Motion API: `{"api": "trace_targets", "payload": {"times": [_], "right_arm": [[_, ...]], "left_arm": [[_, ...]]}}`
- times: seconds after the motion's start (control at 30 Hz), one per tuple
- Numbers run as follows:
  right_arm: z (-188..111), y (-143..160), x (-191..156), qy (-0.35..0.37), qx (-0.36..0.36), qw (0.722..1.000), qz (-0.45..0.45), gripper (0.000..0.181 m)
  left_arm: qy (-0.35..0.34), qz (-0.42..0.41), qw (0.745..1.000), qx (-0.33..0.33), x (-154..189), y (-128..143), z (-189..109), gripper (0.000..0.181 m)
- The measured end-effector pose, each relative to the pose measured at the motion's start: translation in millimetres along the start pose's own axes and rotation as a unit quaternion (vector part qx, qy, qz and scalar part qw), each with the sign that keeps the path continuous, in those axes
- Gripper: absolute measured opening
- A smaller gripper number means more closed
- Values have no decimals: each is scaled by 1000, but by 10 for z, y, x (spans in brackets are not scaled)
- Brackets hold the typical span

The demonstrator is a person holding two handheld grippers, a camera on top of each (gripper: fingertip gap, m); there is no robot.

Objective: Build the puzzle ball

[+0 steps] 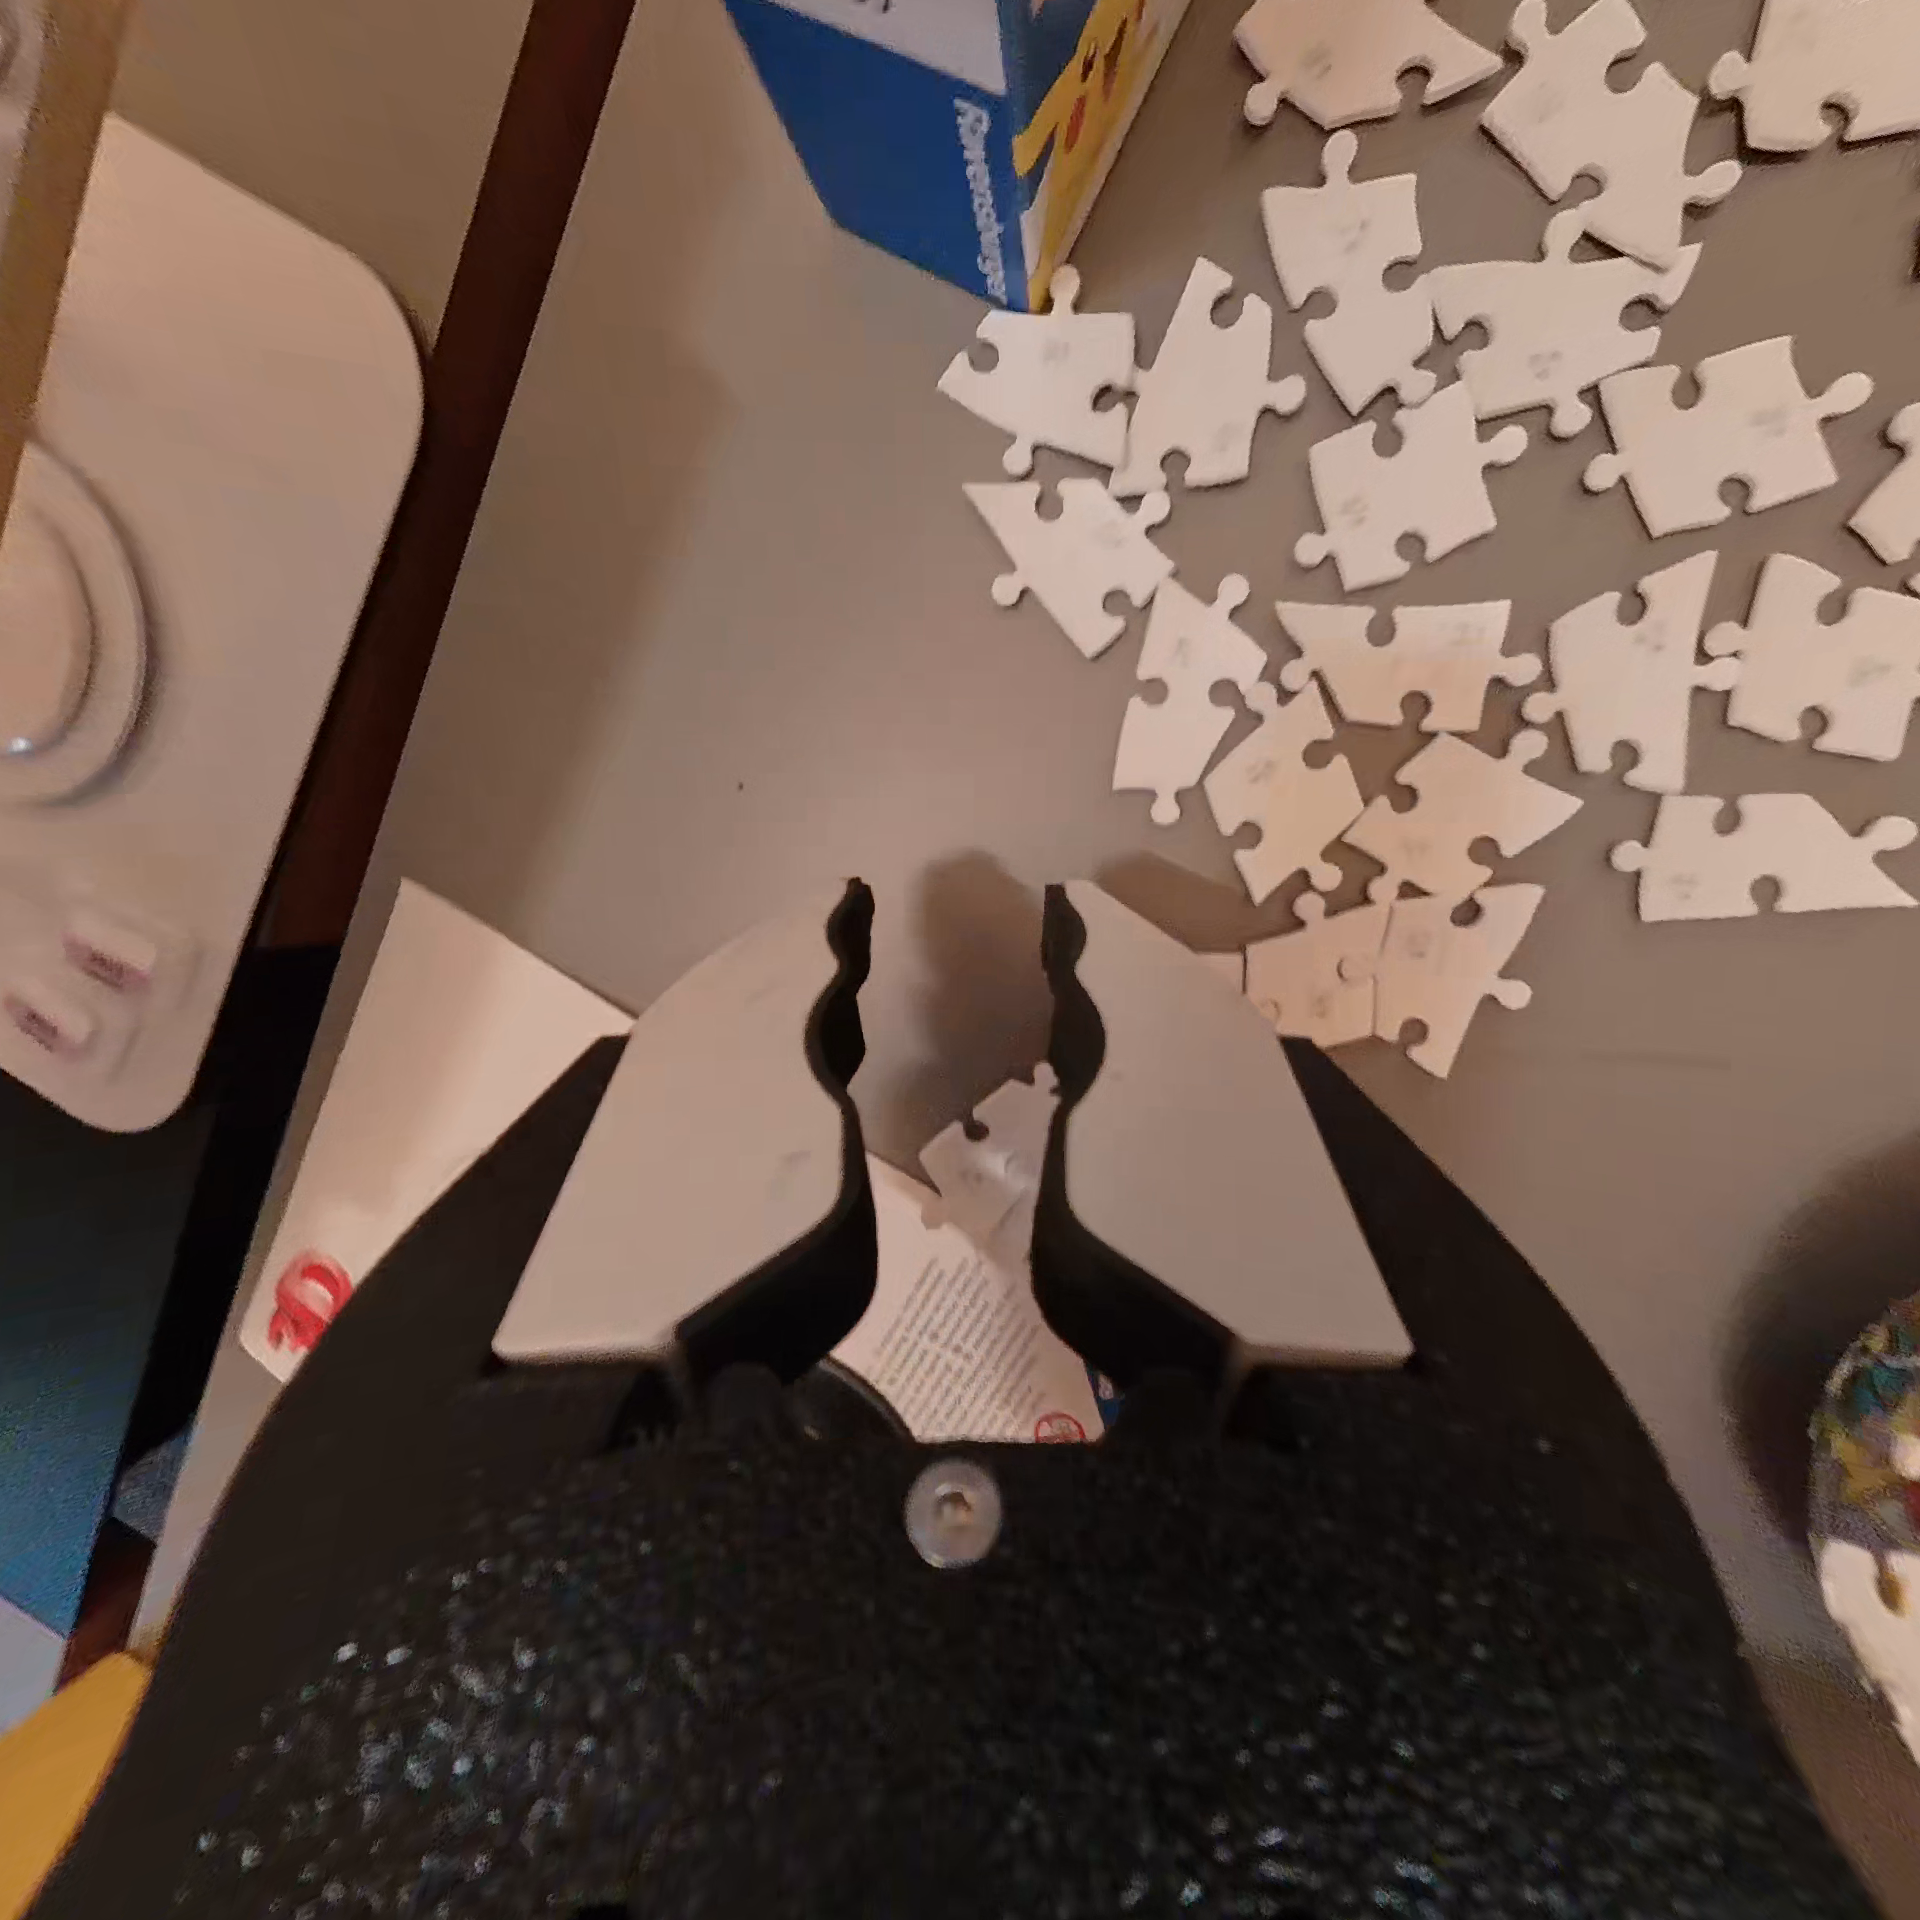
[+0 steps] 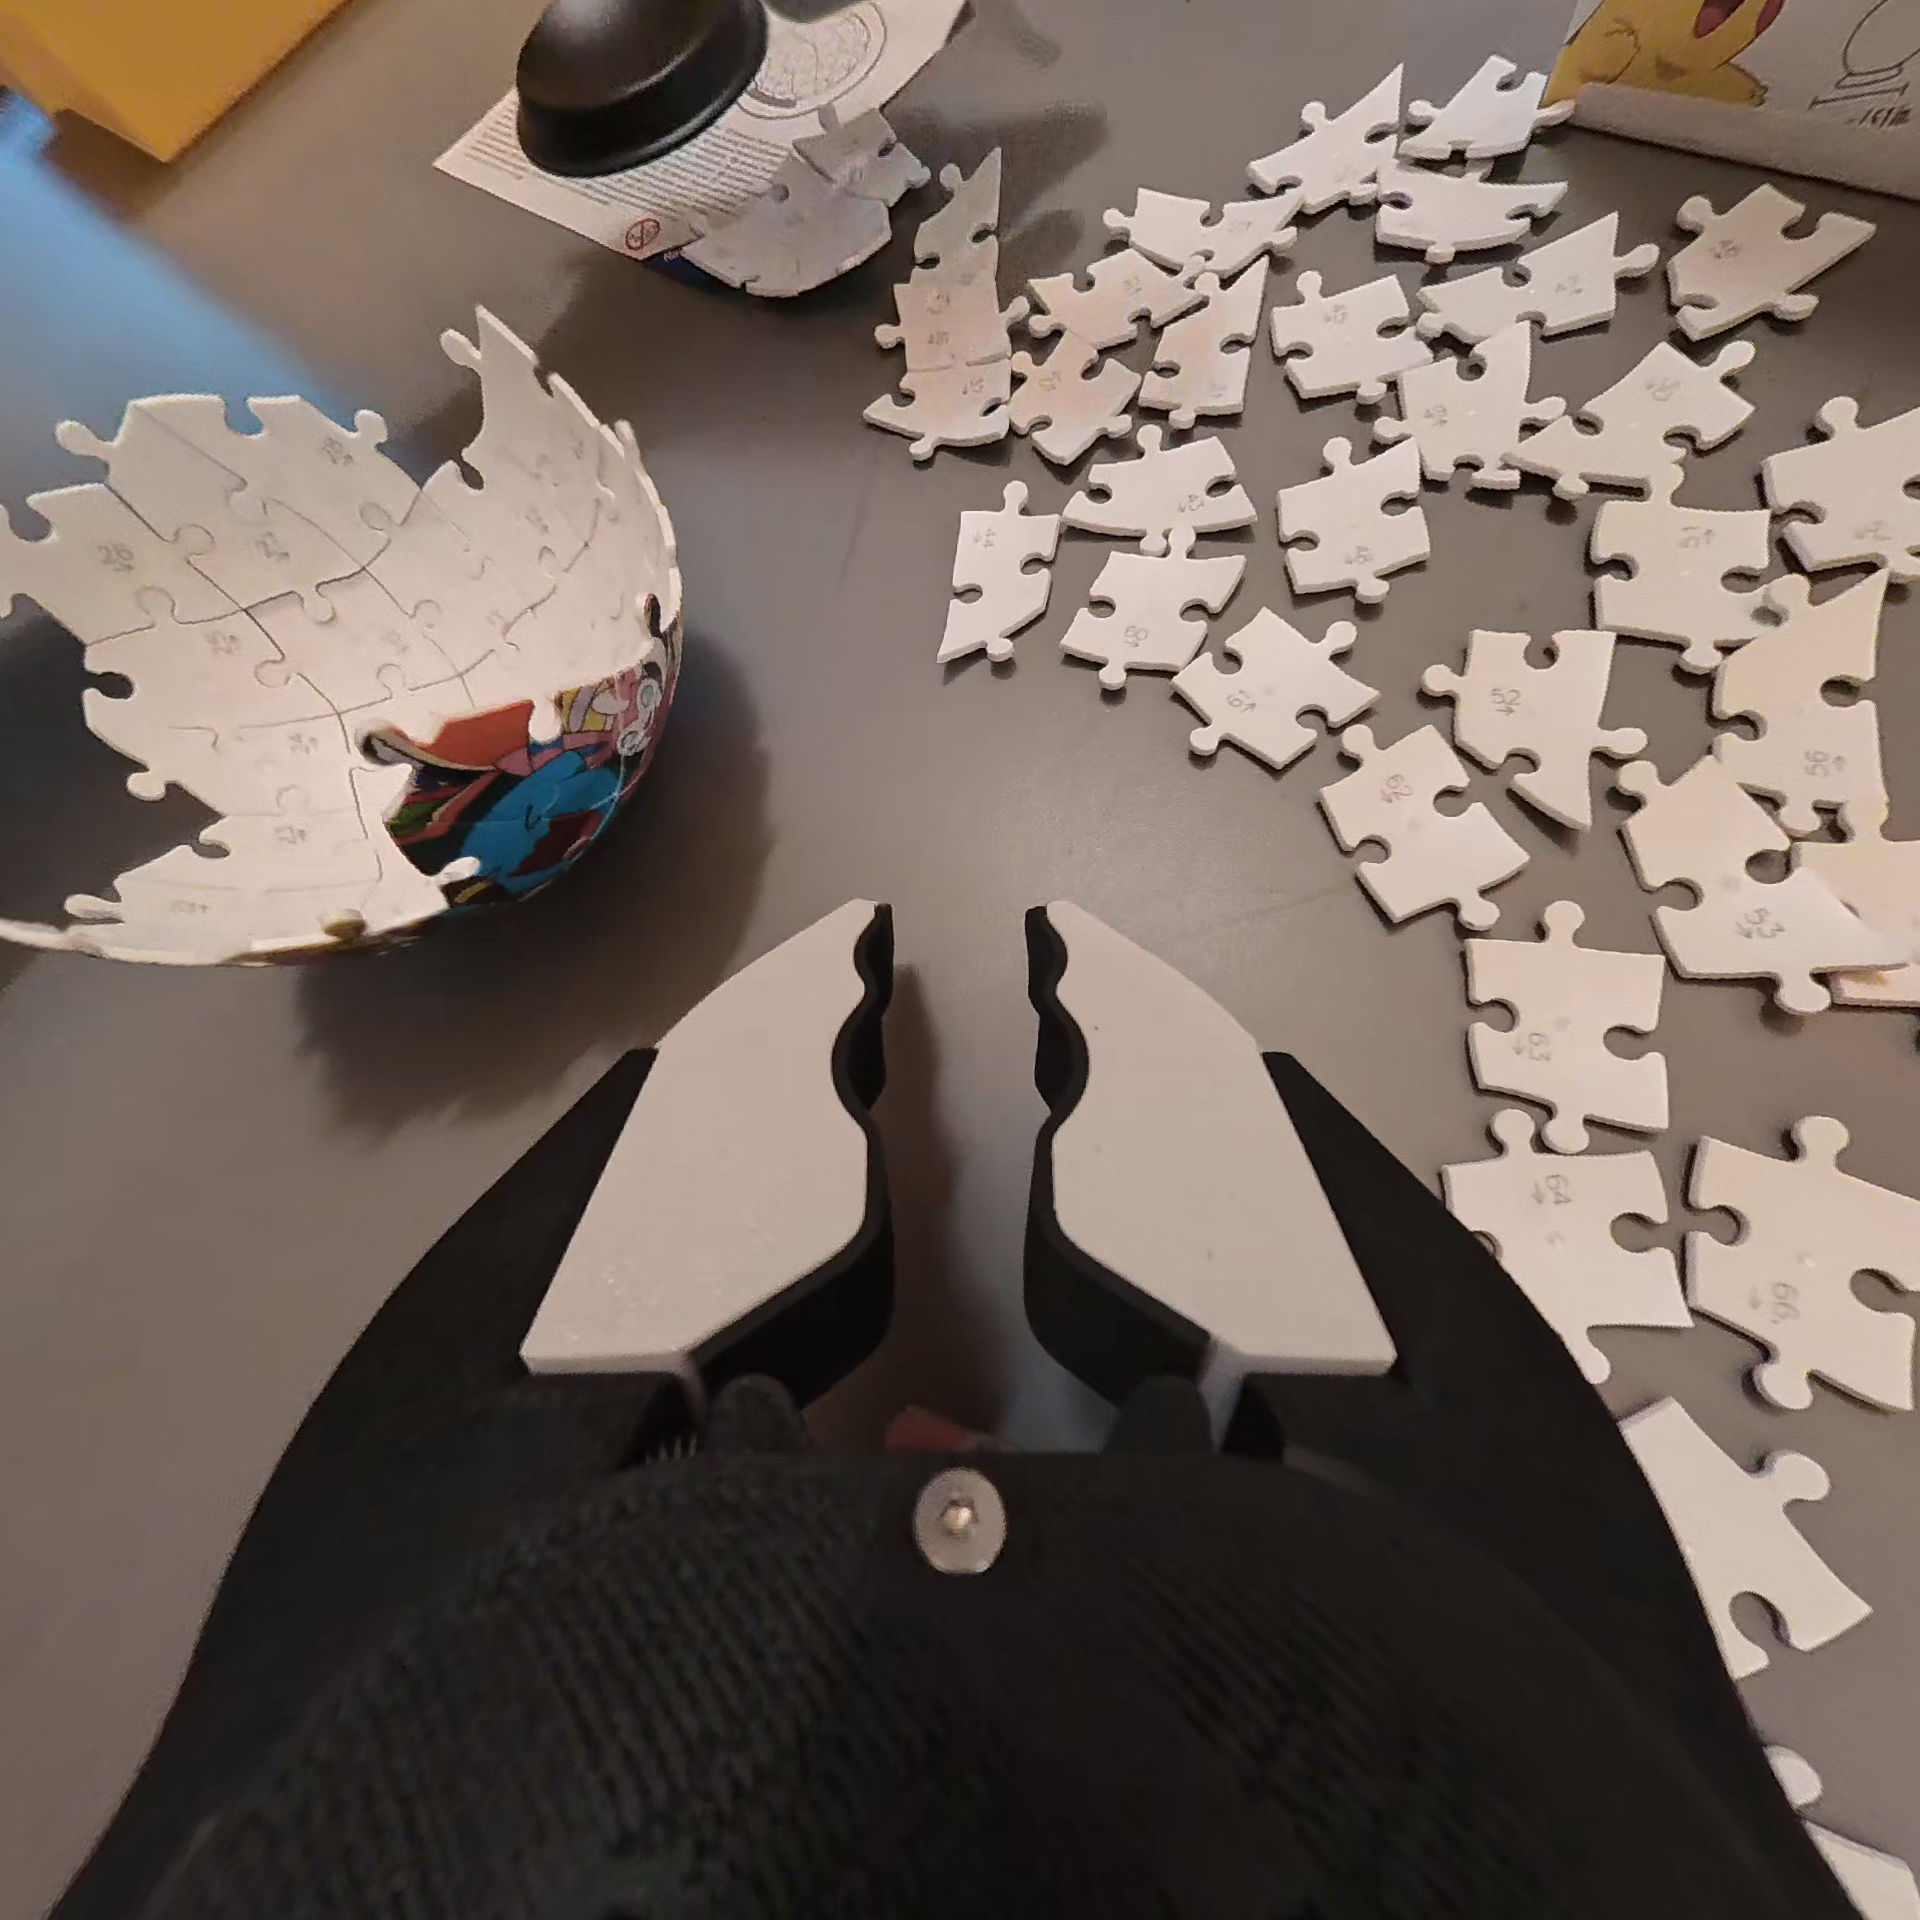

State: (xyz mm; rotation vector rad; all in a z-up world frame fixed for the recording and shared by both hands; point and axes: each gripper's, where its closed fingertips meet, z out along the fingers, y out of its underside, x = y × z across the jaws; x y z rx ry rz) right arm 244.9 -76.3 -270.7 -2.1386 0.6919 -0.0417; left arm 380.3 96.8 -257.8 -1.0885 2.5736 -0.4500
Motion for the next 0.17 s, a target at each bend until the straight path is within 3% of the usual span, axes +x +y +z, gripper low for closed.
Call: {"api": "trace_targets", "payload": {"times": [0.03,0.17], "right_arm": [[1,0,1,1,0,1000,-1,25],[4,4,2,6,-2,1000,-6,25]], "left_arm": [[1,8,1000,-5,1,-30,31,30],[12,20,1000,-10,17,-121,141,31]]}}
